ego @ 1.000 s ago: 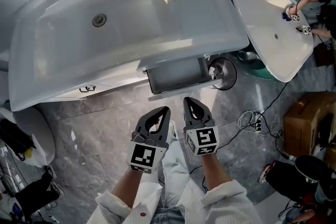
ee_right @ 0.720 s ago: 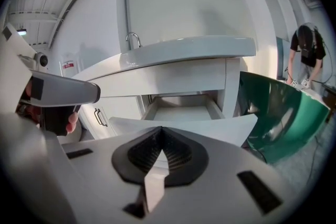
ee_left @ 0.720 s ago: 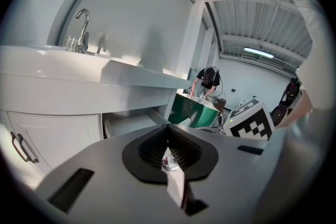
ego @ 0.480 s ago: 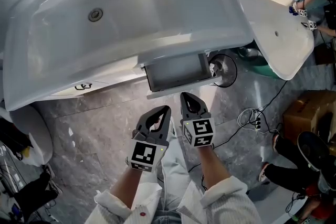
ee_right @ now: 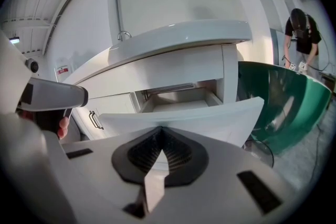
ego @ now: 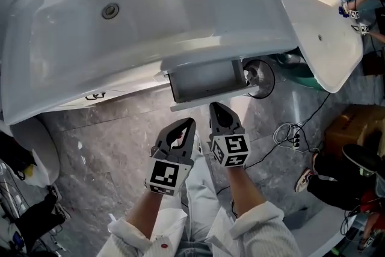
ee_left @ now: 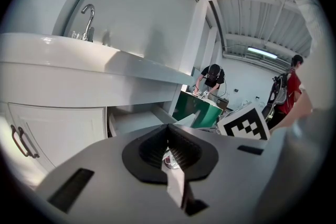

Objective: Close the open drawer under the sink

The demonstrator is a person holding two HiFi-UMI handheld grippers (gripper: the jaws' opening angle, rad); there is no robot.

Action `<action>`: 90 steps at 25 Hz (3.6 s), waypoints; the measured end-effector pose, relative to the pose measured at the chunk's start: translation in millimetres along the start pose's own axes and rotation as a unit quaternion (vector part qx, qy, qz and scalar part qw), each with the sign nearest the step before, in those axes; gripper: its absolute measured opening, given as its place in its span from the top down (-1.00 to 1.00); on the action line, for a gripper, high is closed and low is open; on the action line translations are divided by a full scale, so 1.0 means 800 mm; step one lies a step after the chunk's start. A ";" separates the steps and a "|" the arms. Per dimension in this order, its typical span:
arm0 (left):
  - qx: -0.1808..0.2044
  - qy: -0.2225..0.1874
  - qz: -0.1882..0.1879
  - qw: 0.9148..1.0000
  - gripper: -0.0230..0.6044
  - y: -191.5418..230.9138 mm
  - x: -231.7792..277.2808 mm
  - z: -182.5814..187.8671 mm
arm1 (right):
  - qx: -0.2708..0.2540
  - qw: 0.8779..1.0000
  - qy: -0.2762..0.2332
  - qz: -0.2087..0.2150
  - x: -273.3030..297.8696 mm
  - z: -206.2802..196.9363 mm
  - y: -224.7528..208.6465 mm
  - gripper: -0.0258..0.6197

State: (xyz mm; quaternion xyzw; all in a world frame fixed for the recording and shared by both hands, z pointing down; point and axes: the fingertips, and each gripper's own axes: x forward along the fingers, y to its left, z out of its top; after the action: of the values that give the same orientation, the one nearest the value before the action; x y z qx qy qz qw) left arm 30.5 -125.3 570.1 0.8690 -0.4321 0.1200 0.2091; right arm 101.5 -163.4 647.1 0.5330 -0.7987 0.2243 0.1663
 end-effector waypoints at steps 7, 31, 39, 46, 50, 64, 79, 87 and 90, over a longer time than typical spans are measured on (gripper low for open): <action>0.000 0.000 -0.001 1.000 0.88 0.003 0.002 0.002 | -0.007 1.000 -0.003 0.002 0.000 0.001 0.002 0.89; -0.004 0.001 0.015 1.000 0.88 0.028 0.011 0.014 | 0.001 1.000 -0.019 0.000 0.033 0.029 0.001 0.89; -0.014 0.000 0.024 1.000 0.88 0.038 0.014 0.020 | -0.011 1.000 -0.022 0.003 0.048 0.041 -0.003 0.89; -0.020 -0.002 0.031 0.999 0.88 0.043 0.013 0.021 | -0.016 1.000 -0.024 0.004 0.061 0.051 -0.004 0.89; -0.024 -0.002 0.036 0.999 0.88 0.046 0.013 0.023 | -0.016 1.000 -0.024 0.004 0.068 0.059 -0.007 0.89; -0.026 -0.008 0.049 0.998 0.88 0.063 0.017 0.032 | -0.043 0.999 -0.023 0.004 0.101 0.080 -0.016 0.89; -0.025 -0.009 0.054 0.998 0.88 0.070 0.020 0.039 | -0.042 0.999 -0.023 -0.002 0.115 0.089 -0.016 0.89; -0.016 -0.016 0.054 0.998 0.88 0.066 0.017 0.045 | -0.036 0.999 -0.006 0.000 0.106 0.079 -0.006 0.89; -0.012 -0.020 0.053 0.998 0.88 0.063 0.015 0.052 | -0.032 0.999 -0.005 0.004 0.094 0.077 0.002 0.89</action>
State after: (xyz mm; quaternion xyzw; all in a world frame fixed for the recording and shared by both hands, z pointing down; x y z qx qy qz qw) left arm -1.4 -180.0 551.1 0.8444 -0.4831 0.1085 0.2045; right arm 70.0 -254.0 632.6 0.5256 -0.8083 0.1963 0.1784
